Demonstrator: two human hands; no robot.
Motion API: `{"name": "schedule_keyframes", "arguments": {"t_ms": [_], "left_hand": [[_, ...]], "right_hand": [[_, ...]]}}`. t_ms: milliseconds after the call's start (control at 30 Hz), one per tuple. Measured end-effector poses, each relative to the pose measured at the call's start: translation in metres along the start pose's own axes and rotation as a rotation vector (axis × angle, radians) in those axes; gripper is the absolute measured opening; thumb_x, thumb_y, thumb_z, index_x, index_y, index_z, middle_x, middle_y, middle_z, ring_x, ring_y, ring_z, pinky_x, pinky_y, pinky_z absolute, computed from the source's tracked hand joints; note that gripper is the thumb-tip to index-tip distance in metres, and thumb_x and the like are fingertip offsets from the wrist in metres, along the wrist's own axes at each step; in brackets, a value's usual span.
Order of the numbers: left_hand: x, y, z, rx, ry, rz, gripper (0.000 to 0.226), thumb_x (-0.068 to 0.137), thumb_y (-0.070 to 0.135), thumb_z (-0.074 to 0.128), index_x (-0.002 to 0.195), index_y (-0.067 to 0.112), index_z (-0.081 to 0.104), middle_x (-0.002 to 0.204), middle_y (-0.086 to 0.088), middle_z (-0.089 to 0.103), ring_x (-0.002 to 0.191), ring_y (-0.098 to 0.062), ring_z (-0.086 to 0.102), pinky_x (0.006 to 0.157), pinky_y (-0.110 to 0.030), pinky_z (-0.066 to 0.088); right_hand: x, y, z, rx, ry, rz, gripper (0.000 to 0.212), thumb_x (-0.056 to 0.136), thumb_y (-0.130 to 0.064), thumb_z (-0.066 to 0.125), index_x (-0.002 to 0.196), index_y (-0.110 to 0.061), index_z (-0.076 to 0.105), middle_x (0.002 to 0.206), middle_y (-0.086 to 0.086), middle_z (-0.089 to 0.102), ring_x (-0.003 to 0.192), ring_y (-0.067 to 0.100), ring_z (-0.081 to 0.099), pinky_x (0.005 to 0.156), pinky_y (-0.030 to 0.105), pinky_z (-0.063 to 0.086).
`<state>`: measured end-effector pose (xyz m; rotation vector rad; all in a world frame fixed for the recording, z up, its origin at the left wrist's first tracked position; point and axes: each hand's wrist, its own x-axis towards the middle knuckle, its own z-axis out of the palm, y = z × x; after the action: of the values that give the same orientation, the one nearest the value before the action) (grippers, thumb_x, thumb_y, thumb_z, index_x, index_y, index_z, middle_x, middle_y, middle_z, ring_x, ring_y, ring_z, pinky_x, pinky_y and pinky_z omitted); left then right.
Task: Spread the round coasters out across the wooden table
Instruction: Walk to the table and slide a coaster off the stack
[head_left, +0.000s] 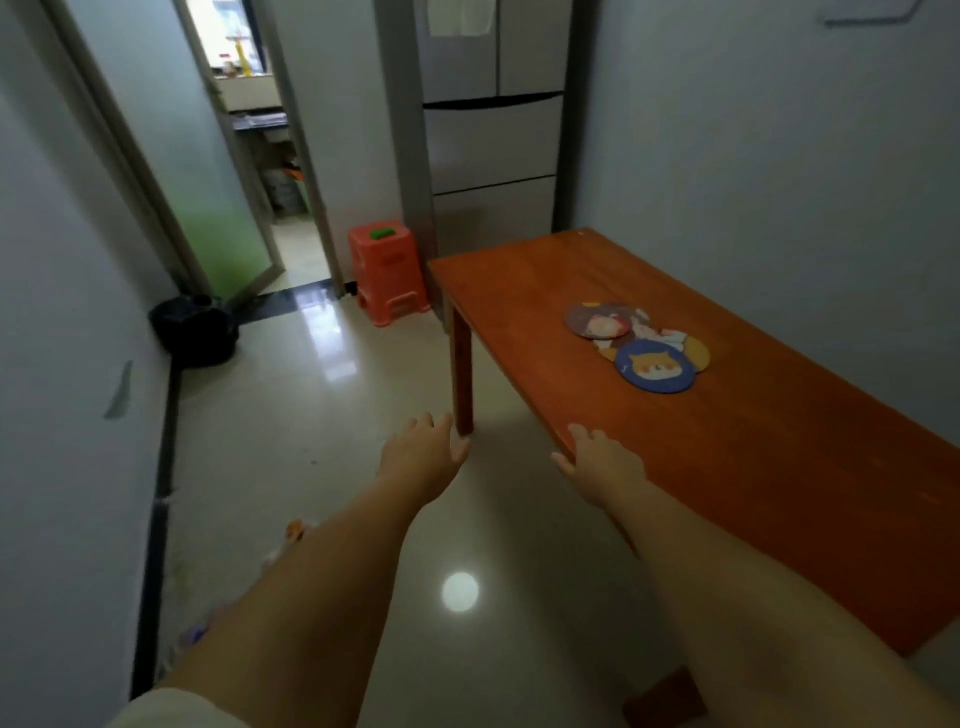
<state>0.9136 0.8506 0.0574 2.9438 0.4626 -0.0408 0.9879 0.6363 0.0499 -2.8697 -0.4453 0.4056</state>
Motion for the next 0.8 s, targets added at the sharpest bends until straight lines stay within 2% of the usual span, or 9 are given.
{"name": "schedule_keyframes", "arguments": {"t_ms": [133,267,367,433,567,800], "left_hand": [[0.093,0.036,0.008,-0.043,-0.015,0.108,0.054,0.094,0.050,0.037,0.138,0.018,0.041,0.130,-0.011,0.055,0.119,-0.030,0.054,0.089,-0.042,0.050],[0.188,0.070,0.010,-0.110,-0.062,0.156,0.056,0.095,0.049,0.035,0.141,0.017,0.037,0.133,-0.013,0.052,0.122,-0.031,0.050,0.096,-0.044,0.048],[0.253,0.095,0.008,-0.119,-0.060,0.180,0.060,0.096,0.048,0.036,0.144,0.013,0.034,0.139,-0.016,0.048,0.128,-0.034,0.045,0.103,-0.048,0.044],[0.287,0.109,0.009,-0.095,-0.069,0.209,0.060,0.095,0.050,0.035,0.144,0.015,0.034,0.139,-0.014,0.048,0.128,-0.033,0.045,0.100,-0.047,0.045],[0.351,0.127,0.023,-0.026,-0.141,0.269,0.059,0.095,0.050,0.036,0.143,0.017,0.033,0.139,-0.013,0.047,0.128,-0.032,0.045,0.094,-0.046,0.045],[0.471,0.172,0.058,0.057,-0.315,0.469,0.054,0.096,0.044,0.043,0.139,0.013,0.036,0.137,-0.016,0.044,0.127,-0.035,0.042,0.096,-0.047,0.044]], "right_hand": [[0.080,0.032,-0.020,0.022,0.026,0.090,0.062,0.095,-0.052,0.037,0.147,-0.022,0.026,0.144,0.014,0.044,0.126,0.032,0.049,0.097,0.045,0.044],[0.156,0.062,-0.045,0.035,-0.020,0.132,0.066,0.097,-0.052,0.036,0.152,-0.020,0.017,0.157,0.013,0.028,0.136,0.034,0.040,0.104,0.049,0.042],[0.208,0.084,-0.066,0.009,0.016,0.175,0.066,0.097,-0.052,0.036,0.151,-0.017,0.021,0.154,0.015,0.034,0.134,0.035,0.043,0.103,0.049,0.045],[0.235,0.093,-0.077,-0.015,0.015,0.184,0.066,0.098,-0.052,0.034,0.151,-0.016,0.022,0.152,0.017,0.036,0.132,0.036,0.044,0.103,0.050,0.044],[0.285,0.111,-0.081,0.034,-0.009,0.260,0.068,0.098,-0.052,0.033,0.154,-0.019,0.014,0.158,0.014,0.026,0.128,0.037,0.048,0.097,0.050,0.047],[0.369,0.143,-0.069,0.096,-0.019,0.446,0.058,0.100,-0.043,0.041,0.146,-0.010,0.032,0.150,0.015,0.037,0.128,0.034,0.047,0.101,0.045,0.046]]}}
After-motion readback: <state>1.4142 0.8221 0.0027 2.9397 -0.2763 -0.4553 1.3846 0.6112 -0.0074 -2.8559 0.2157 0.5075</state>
